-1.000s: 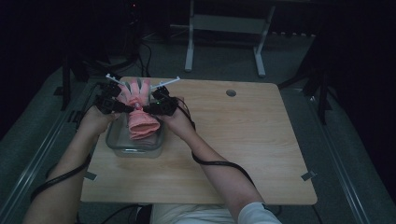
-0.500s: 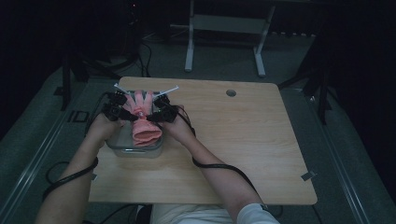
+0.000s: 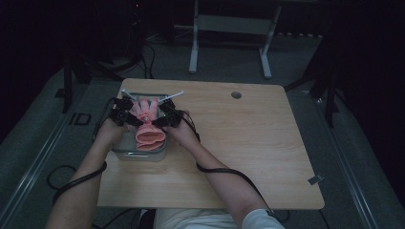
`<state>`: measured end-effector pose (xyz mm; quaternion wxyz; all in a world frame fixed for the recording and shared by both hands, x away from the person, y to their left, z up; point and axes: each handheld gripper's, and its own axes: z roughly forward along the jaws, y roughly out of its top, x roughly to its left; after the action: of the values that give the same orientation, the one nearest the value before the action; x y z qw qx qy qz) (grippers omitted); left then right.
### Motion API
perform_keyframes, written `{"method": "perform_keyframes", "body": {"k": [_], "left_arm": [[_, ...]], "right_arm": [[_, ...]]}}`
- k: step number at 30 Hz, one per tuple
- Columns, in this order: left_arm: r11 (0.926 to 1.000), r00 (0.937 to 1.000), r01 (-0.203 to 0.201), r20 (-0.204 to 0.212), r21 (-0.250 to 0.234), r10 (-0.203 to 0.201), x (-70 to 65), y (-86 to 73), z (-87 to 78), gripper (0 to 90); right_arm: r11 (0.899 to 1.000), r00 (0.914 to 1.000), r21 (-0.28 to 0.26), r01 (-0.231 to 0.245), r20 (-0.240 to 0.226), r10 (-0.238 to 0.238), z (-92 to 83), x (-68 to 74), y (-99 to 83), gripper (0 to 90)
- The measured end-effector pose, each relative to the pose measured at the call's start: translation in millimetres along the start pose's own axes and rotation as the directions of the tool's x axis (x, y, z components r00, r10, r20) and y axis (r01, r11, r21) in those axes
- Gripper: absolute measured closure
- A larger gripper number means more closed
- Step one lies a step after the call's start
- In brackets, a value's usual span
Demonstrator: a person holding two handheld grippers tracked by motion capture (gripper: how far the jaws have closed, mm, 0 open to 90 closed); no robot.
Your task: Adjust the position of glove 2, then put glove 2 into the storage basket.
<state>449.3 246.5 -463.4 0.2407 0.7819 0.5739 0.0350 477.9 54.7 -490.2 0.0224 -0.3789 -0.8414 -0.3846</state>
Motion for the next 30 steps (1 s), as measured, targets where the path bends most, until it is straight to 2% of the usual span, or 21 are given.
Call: {"method": "perform_keyframes", "body": {"k": [3, 4, 7, 8, 9, 12, 13, 17, 19, 23, 28, 30], "left_arm": [[1.0000, 1.0000, 0.002, 0.000, 0.004, -0.002, 0.0, 0.9, 2.4, 72.7], [1.0000, 1.0000, 0.005, -0.002, 0.006, -0.005, 0.2, 1.5, 3.0, 72.4], [1.0000, 0.9998, 0.000, -0.019, 0.008, 0.000, -0.4, 3.2, 4.1, 70.3], [1.0000, 0.9998, 0.000, -0.019, 0.008, 0.000, -0.4, 3.2, 4.1, 69.1], [1.0000, 0.9996, 0.001, -0.027, -0.004, -0.001, -0.7, 3.7, 4.4, 66.7], [0.9996, 0.9989, 0.000, -0.046, -0.027, -0.001, -0.5, 3.5, 3.9, 57.7], [0.9992, 0.9975, 0.007, -0.070, -0.041, -0.010, 0.8, 3.3, 3.3, 54.0], [0.9984, 0.9960, 0.013, -0.088, -0.054, -0.018, 2.5, 2.0, 3.2, 48.7], [0.9977, 0.9950, 0.015, -0.097, -0.066, -0.021, 2.2, 1.7, 2.3, 46.4], [0.9967, 0.9938, 0.014, -0.109, -0.080, -0.022, 4.3, 1.6, -1.6, 42.0], [0.9933, 0.9957, 0.019, -0.088, -0.114, -0.029, 7.7, -2.7, -7.8, 36.4], [0.9929, 0.9957, 0.019, -0.087, -0.117, -0.030, 8.1, -3.3, -8.3, 34.5]], "right_arm": [[0.999, 0.9991, -0.022, 0.030, 0.029, -0.030, -9.7, -1.0, 2.0, 57.1], [0.999, 0.9991, -0.040, 0.033, 0.030, -0.031, -14.6, -1.8, 3.0, 51.5], [0.994, 0.9993, -0.099, 0.037, 0.010, -0.036, -30.6, -2.9, 4.2, 45.0], [0.994, 0.9993, -0.099, 0.037, 0.010, -0.036, -30.6, -2.9, 4.2, 45.0], [0.992, 0.9991, -0.123, 0.041, 0.001, -0.042, -38.8, -4.5, 1.7, 44.0], [0.988, 0.9985, -0.151, 0.044, -0.026, -0.049, -46.7, -8.9, -5.3, 40.5], [0.986, 0.9980, -0.159, 0.046, -0.036, -0.052, -49.0, -10.5, -7.8, 39.2], [0.984, 0.9968, -0.165, 0.062, -0.040, -0.069, -57.7, -15.0, -14.9, 35.1], [0.982, 0.9947, -0.165, 0.088, -0.037, -0.095, -61.3, -17.3, -17.1, 26.4], [0.982, 0.9922, -0.156, 0.109, -0.043, -0.117, -67.3, -22.0, -20.1, 19.6], [0.979, 0.9920, -0.166, 0.123, -0.008, -0.126, -72.7, -27.6, -24.4, 18.6], [0.979, 0.9924, -0.164, 0.117, -0.017, -0.122, -74.0, -29.4, -26.2, 18.0]]}}
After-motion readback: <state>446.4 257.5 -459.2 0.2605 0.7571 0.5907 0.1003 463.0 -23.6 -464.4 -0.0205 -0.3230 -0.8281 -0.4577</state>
